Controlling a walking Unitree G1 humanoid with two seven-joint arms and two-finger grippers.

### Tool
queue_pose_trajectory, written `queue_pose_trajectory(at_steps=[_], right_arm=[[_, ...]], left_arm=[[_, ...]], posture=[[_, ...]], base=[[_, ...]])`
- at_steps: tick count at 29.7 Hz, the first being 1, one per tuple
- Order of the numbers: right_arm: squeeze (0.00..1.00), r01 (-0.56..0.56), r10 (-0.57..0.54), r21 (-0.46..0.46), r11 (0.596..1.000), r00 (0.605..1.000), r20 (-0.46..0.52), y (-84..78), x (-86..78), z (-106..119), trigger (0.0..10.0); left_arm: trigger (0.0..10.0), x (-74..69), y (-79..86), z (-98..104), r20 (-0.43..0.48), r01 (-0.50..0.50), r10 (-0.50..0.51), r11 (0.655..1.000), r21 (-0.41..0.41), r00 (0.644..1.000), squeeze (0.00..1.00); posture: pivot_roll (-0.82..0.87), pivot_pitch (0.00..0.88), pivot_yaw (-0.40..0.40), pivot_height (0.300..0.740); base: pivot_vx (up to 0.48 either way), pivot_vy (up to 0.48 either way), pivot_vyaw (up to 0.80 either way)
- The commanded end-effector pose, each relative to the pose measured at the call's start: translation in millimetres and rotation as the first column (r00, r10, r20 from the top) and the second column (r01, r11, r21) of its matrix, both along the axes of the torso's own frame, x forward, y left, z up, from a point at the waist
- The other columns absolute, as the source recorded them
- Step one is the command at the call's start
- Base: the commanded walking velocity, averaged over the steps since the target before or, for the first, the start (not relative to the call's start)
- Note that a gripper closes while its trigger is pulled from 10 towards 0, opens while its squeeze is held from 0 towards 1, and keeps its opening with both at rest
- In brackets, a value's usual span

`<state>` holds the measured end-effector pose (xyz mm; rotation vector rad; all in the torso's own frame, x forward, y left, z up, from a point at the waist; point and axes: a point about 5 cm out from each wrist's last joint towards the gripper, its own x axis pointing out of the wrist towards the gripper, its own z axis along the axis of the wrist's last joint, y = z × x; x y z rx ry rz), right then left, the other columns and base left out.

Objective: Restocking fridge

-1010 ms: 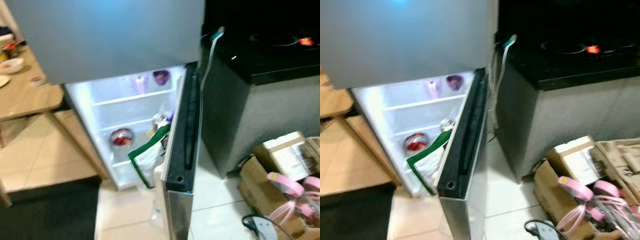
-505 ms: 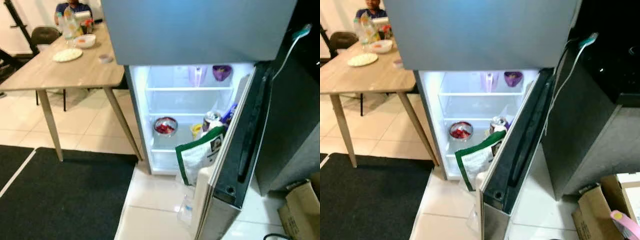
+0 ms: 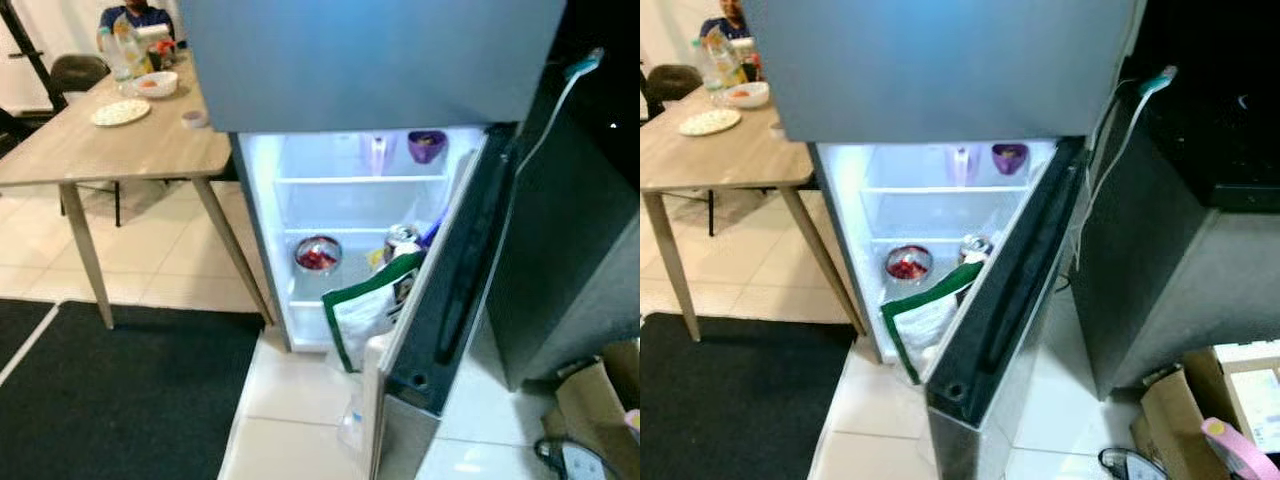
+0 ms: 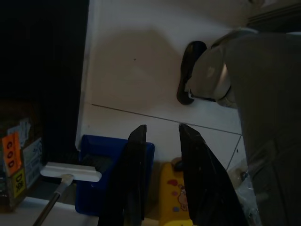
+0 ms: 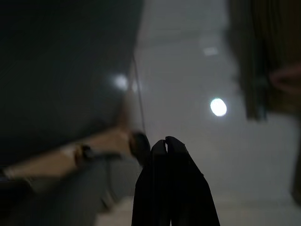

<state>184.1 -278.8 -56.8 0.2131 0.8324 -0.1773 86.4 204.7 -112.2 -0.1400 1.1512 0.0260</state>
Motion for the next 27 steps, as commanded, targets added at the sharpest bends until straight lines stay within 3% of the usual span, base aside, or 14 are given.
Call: queue_pose_trajectory(at_steps=[1,3,6,8,9,10,11,14,18,19,20,21,25,27], right_arm=[[0.00,-0.018,0.012,0.093,0.996,0.997,0.074,10.1,9.7,3,10.0],[0.00,-0.038,0.022,0.137,0.990,0.993,0.113,13.7,16.0,7,10.0],[0.00,-0.239,0.148,0.310,0.920,0.946,0.290,33.6,39.8,24,10.0],[0.00,-0.239,0.148,0.310,0.920,0.946,0.290,33.6,39.8,24,10.0],[0.00,-0.341,0.210,0.355,0.870,0.909,0.359,42.8,48.3,32,10.0],[0.00,-0.341,0.210,0.355,0.870,0.909,0.359,42.8,48.3,32,10.0],[0.00,-0.410,0.250,0.379,0.830,0.880,0.404,49.3,53.6,38,10.0],[0.00,-0.673,0.396,0.398,0.623,0.711,0.582,78.8,75.7,68,10.0],[0.00,-0.833,0.406,0.314,0.456,0.508,0.759,117.6,106.4,117,10.0],[0.00,-0.877,0.388,0.278,0.392,0.432,0.815,134.8,116.8,138,10.0],[0.00,-0.877,0.388,0.278,0.392,0.432,0.815,134.8,116.8,138,10.0],[0.00,-0.908,0.372,0.243,0.340,0.368,0.852,149.3,123.8,155,10.0],[0.00,-0.942,0.345,0.197,0.271,0.287,0.894,171.6,134.2,177,10.0],[0.00,-0.952,0.297,0.160,0.260,0.237,0.925,205.8,150.0,200,10.0]], left_arm=[[10.0,-6.0,-4.5,-2,-0.025,0.006,-0.006,1.000,-0.019,1.000,0.00],[10.0,-6.2,-4.1,-2,-0.026,0.006,-0.006,1.000,-0.018,1.000,0.00],[10.0,-7.1,-3.1,-2,-0.030,0.006,-0.006,1.000,-0.016,1.000,0.00],[10.0,-7.1,-3.1,-2,-0.030,0.006,-0.006,1.000,-0.016,1.000,0.00],[10.0,-7.5,-2.8,-2,-0.032,0.006,-0.006,1.000,-0.015,0.999,0.00],[10.0,-7.5,-2.8,-2,-0.032,0.006,-0.006,1.000,-0.015,0.999,0.00],[10.0,-7.8,-2.8,-2,-0.033,0.006,-0.007,1.000,-0.014,0.999,0.00],[10.0,-8.5,-3.5,-3,-0.035,0.006,-0.007,1.000,-0.014,0.999,0.00],[10.0,-10.3,-4.8,-3,-0.039,0.011,-0.011,1.000,-0.015,0.999,0.00],[10.0,-10.5,-5.1,-3,-0.039,0.010,-0.011,1.000,-0.015,0.999,0.00],[10.0,-10.5,-5.1,-3,-0.039,0.010,-0.011,1.000,-0.015,0.999,0.00],[10.0,-10.6,-5.3,-3,-0.038,0.008,-0.009,1.000,-0.015,0.999,0.00],[10.0,-10.7,-5.9,-3,-0.037,0.003,-0.003,1.000,-0.015,0.999,0.00],[10.0,-10.7,-6.0,-3,-0.036,-0.002,0.002,1.000,-0.014,0.999,0.00]], posture=[[-0.10,0.100,0.029,0.740],[-0.10,0.100,0.029,0.740],[-0.10,0.101,0.032,0.740],[-0.10,0.101,0.032,0.740],[-0.10,0.102,0.033,0.740],[-0.10,0.102,0.033,0.740],[-0.10,0.102,0.033,0.740],[-0.10,0.103,0.031,0.740],[-0.10,0.104,0.024,0.740],[-0.10,0.097,0.018,0.740],[-0.10,0.097,0.018,0.740],[-0.10,0.092,0.014,0.740],[-0.09,0.083,0.009,0.740],[-0.09,0.066,0.002,0.740]], base=[[0.000,0.000,0.00],[0.000,0.000,0.00],[0.000,0.000,0.00],[0.000,0.000,0.00],[0.000,0.000,0.00],[0.000,0.000,0.00],[0.000,0.000,0.00],[0.000,0.000,0.00],[0.000,0.000,0.00],[0.000,0.000,0.00],[0.000,0.000,0.00],[0.000,0.000,0.00],[0.000,0.000,0.00],[0.000,0.000,0.00]])
